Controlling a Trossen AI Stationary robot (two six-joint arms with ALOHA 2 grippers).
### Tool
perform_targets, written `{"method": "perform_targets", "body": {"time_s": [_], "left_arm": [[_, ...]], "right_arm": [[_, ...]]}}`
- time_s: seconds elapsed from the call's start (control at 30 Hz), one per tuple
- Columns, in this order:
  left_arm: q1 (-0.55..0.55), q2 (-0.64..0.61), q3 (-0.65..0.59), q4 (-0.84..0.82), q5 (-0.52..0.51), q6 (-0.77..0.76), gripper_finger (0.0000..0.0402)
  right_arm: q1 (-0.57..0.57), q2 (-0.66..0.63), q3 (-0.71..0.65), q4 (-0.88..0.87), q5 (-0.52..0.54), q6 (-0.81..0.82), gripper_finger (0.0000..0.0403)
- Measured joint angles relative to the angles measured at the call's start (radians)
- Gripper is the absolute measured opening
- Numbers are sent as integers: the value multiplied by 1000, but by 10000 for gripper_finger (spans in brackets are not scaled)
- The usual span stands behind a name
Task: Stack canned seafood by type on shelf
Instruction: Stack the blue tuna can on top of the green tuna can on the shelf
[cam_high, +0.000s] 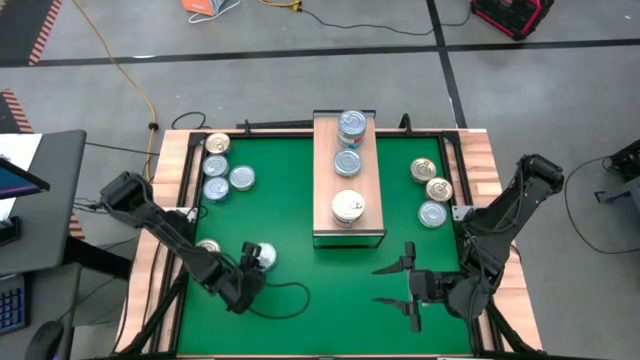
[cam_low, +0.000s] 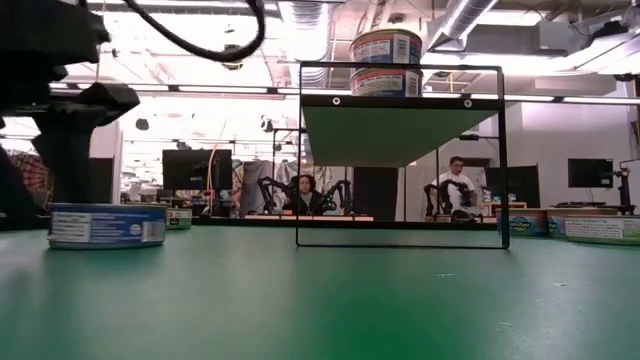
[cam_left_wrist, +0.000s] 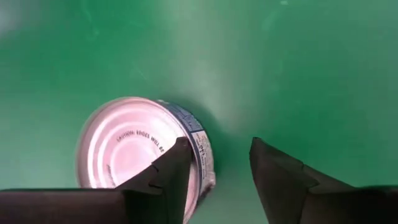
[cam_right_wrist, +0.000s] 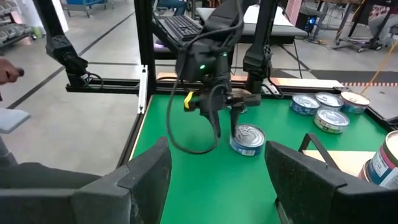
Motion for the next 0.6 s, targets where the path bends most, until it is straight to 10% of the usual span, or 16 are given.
{"method": "perform_targets", "body": {"time_s": [0.3, 0.6], "left_arm": [[-62, 120, 1, -9, -239, 41, 117], [-74, 131, 44, -48, -217, -39, 7]], "right_arm": [[-3, 14, 0, 1, 0, 10, 286], [-10, 18, 0, 1, 0, 10, 286]]}}
